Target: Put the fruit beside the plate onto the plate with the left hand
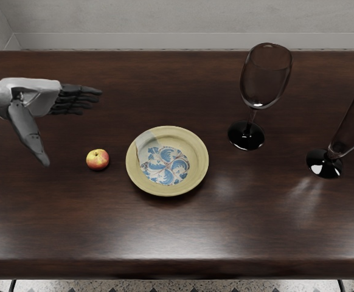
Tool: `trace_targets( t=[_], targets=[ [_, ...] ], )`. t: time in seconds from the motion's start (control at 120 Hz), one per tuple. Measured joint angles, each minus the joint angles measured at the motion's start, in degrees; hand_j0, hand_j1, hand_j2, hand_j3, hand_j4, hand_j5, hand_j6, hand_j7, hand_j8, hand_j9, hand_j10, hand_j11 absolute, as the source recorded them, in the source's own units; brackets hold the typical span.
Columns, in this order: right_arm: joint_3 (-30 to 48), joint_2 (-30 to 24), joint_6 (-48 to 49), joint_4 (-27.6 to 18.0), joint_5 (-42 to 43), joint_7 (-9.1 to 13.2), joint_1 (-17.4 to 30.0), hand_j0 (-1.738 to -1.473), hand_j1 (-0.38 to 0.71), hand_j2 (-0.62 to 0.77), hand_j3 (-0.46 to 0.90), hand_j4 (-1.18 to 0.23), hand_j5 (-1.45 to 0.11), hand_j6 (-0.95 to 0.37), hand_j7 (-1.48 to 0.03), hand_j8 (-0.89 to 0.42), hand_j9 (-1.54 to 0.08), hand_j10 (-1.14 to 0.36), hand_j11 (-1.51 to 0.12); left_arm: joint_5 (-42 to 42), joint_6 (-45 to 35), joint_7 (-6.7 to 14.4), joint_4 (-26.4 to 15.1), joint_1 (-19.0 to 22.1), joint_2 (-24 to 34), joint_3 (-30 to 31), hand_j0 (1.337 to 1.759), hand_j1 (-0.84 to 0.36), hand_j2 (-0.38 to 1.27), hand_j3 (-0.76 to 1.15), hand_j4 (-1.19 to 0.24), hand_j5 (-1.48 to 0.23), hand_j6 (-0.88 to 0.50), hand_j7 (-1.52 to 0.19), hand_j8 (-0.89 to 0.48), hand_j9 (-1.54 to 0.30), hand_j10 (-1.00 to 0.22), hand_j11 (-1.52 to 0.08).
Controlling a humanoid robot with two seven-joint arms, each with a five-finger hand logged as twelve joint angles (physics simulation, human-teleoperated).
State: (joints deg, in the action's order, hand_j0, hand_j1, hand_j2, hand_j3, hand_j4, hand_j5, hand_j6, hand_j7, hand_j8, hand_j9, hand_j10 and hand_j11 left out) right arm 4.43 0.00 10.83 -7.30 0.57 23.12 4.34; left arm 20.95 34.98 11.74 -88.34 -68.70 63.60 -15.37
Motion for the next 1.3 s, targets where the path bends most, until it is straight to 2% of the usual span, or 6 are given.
trace_targets(
  t=[0.117,0.25,0.392,0.55,0.842,1.3],
  targets=[
    [-0.50,0.00,0.01,0.00,0.07,0.00,-0.18,-1.658,-0.35,0.00,0.00,0.00,0.00,0.00,0.00,0.00,0.00,0.00,0.00,0.23,0.03,2.29,-1.79,-0.76,0.02,-0.19,1.658,0.33,0.00,0.00,-0.02,-0.02,-0.02,-0.02,-0.02,-0.02,-0.02,-0.02],
    [-0.79,0.00,0.02,0.01,-0.01,0.00,-0.20,-1.658,-0.35,0.00,0.00,0.00,0.00,0.00,0.00,0.00,0.00,0.00,0.00,2.77,0.04,16.19,-3.69,-8.44,-4.57,-0.30,1.658,0.33,0.00,0.00,-0.02,-0.02,-0.02,-0.02,-0.02,-0.02,-0.02,-0.02],
    [-0.88,0.00,0.01,0.04,-0.03,0.00,-0.15,-1.658,-0.35,0.00,0.00,0.00,0.00,0.00,0.00,0.00,0.00,0.00,0.00,13.12,-3.47,21.45,-5.36,-9.09,-12.67,-0.34,1.658,0.33,0.00,0.00,-0.02,-0.02,-0.02,-0.02,-0.02,-0.02,-0.02,-0.02],
    [-0.90,0.00,0.01,0.04,-0.04,0.00,-0.13,-1.658,-0.35,0.00,0.00,0.00,0.00,0.00,0.00,0.00,0.00,0.00,0.00,29.38,-15.09,22.87,-7.30,-3.95,-16.65,-0.01,1.658,0.33,0.00,0.00,-0.02,-0.02,-0.02,-0.02,-0.02,-0.02,-0.02,-0.02],
    [-0.90,0.00,0.01,0.03,-0.04,0.00,-0.12,-1.658,-0.35,0.00,0.00,0.00,0.00,0.00,0.00,0.00,0.00,0.00,0.00,42.82,-24.06,23.24,-7.76,7.71,-19.79,0.32,1.658,0.32,0.01,0.00,-0.03,-0.03,-0.03,-0.03,-0.03,-0.03,-0.03,-0.03],
    [-0.91,0.00,0.02,0.01,-0.04,0.00,-0.12,-1.658,-0.35,0.00,0.00,0.00,0.00,0.00,0.00,0.00,0.00,0.00,0.00,52.89,-31.00,23.26,-6.17,13.53,-24.92,1.55,1.658,0.24,0.02,0.00,-0.10,-0.12,-0.10,-0.12,-0.10,-0.12,-0.10,-0.12]
  ],
)
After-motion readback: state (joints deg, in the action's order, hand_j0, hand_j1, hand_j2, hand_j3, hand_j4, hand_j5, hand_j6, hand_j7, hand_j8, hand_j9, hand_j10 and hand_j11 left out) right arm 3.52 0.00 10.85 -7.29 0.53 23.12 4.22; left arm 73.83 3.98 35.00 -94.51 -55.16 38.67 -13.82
